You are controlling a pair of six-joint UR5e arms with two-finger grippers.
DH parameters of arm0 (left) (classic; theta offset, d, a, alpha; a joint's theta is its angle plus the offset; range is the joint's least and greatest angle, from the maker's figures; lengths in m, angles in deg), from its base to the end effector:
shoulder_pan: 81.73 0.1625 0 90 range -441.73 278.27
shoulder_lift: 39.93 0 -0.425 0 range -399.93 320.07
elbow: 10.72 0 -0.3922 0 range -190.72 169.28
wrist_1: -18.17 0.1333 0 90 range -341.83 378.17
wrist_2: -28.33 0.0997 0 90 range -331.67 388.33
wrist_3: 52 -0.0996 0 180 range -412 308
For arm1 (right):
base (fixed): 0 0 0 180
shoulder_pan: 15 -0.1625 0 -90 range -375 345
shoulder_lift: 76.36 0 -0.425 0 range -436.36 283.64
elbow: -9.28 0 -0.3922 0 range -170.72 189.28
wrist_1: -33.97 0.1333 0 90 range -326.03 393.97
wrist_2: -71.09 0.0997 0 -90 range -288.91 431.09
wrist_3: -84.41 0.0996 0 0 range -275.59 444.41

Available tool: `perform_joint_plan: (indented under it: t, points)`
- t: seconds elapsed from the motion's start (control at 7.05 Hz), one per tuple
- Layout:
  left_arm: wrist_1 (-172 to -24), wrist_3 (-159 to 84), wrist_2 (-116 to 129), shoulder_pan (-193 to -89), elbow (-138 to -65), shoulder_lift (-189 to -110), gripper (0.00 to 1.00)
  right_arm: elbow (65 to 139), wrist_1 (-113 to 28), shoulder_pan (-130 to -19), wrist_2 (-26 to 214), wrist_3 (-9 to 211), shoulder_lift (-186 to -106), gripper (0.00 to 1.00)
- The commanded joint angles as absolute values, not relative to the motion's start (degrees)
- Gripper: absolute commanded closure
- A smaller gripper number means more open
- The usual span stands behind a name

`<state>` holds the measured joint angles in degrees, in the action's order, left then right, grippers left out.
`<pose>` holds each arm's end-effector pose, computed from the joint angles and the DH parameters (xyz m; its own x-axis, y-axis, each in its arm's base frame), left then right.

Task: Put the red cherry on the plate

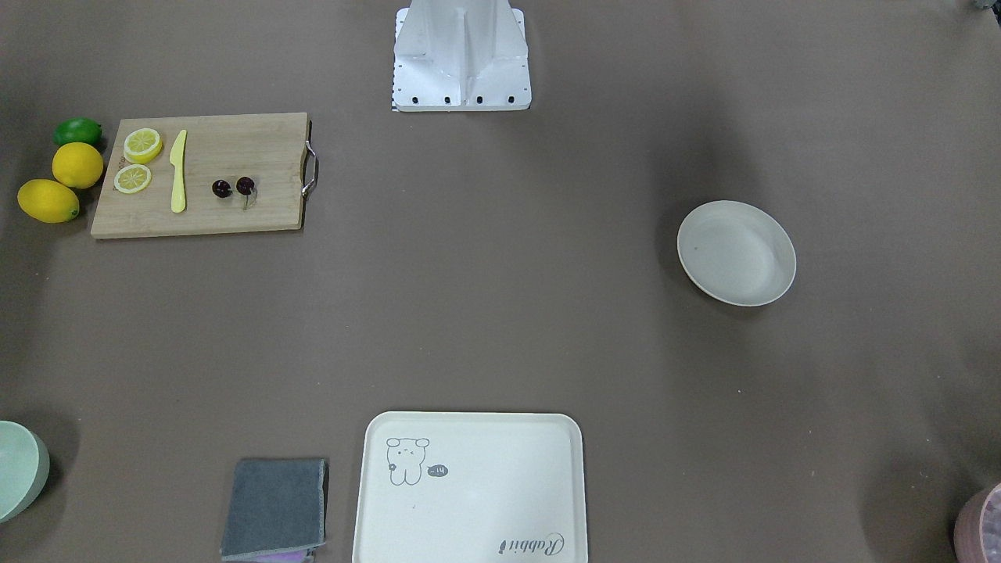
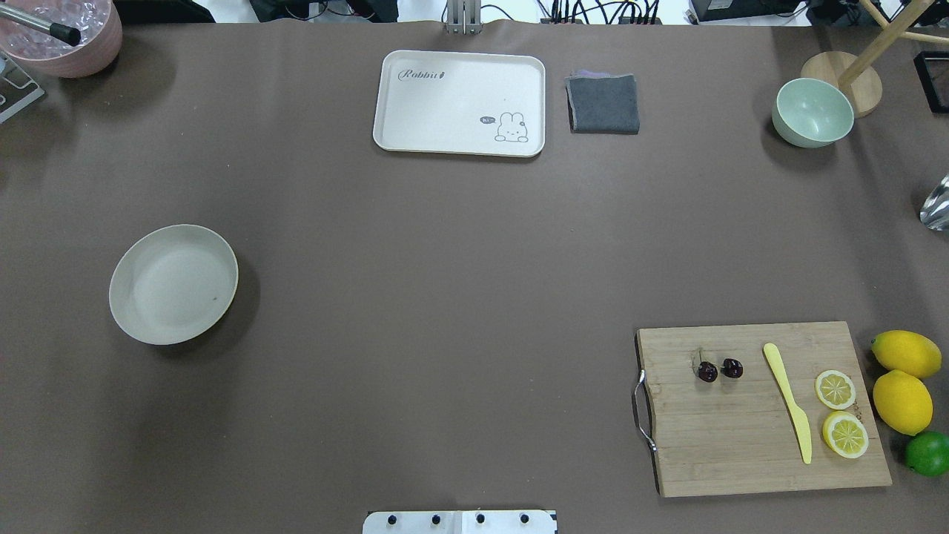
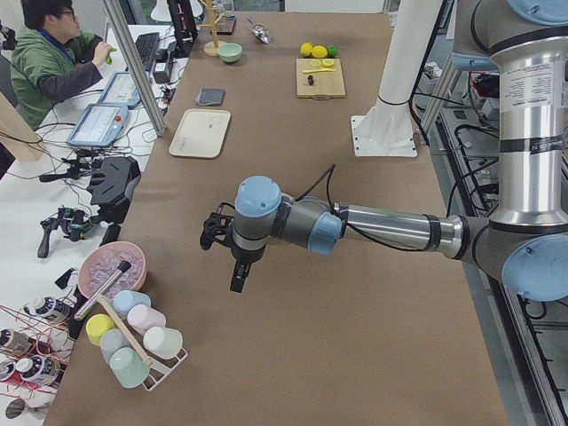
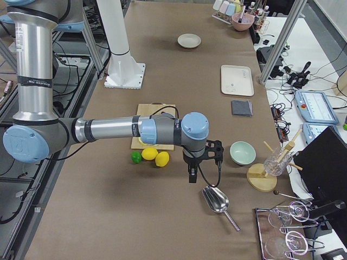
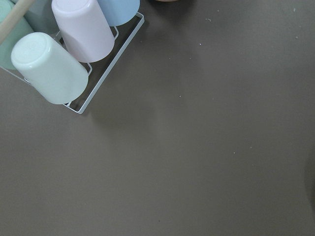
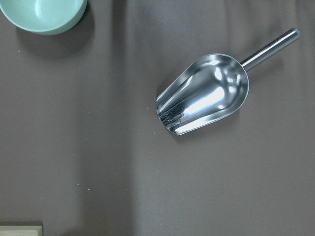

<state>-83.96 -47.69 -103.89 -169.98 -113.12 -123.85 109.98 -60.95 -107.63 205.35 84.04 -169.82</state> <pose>-0.0522 -0.4645 0.5804 0.7338 0.1633 -0.6594 0.0263 0.9632 0.2677 0.0851 -0.4625 0.6045 0.7170 -0.0018 0.6971 -0.0412 0.9981 0.0450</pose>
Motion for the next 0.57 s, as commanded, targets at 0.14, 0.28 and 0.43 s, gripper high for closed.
perform_joint_plan:
  t: [0.14, 0.28, 0.43]
  points:
    - [-83.78, -47.6, -102.89, -169.97, -112.85, -123.87, 0.02, 110.44, -60.86, -107.72, 207.67, 84.15, -169.26, 0.0]
    - [-83.69, -47.52, -102.89, -169.97, -112.76, -123.87, 0.02, 110.36, -60.86, -107.72, 207.41, 84.06, -169.08, 0.0]
    - [-83.61, -47.52, -102.89, -169.97, -112.32, -123.78, 0.02, 110.62, -60.78, -107.72, 207.41, 83.88, -169.26, 0.0]
